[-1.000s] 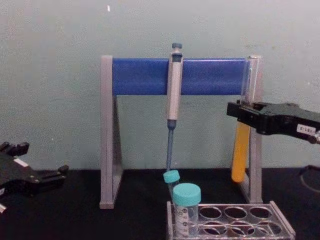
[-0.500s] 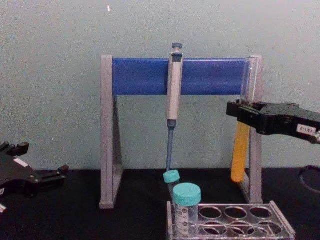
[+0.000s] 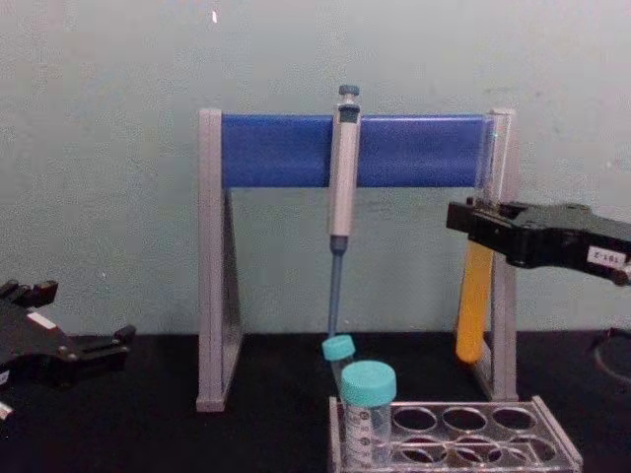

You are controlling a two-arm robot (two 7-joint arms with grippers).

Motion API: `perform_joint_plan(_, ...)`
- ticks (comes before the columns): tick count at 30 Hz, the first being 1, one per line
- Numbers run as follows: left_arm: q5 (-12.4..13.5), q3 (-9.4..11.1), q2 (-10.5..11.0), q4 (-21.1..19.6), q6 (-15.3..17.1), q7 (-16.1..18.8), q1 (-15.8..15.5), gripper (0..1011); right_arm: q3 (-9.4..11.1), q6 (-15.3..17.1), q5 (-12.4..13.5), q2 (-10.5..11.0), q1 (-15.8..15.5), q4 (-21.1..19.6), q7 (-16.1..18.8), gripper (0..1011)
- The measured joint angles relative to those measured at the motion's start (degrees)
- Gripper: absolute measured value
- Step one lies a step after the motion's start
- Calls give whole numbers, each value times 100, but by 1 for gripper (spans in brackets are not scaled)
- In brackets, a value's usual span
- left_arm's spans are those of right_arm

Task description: Pick up the test tube from the test tube rack, shake it, then place it back into the test tube rack.

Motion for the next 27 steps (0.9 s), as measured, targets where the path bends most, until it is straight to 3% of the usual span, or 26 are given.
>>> perform_joint_plan(17,0,0,0,0,0,0,0,1001,12,1,-1,19,-60,-100,-2,238)
perform_joint_plan(27,0,0,0,0,0,0,0,1001,70,-21,11,165,-370,-525,-83,238)
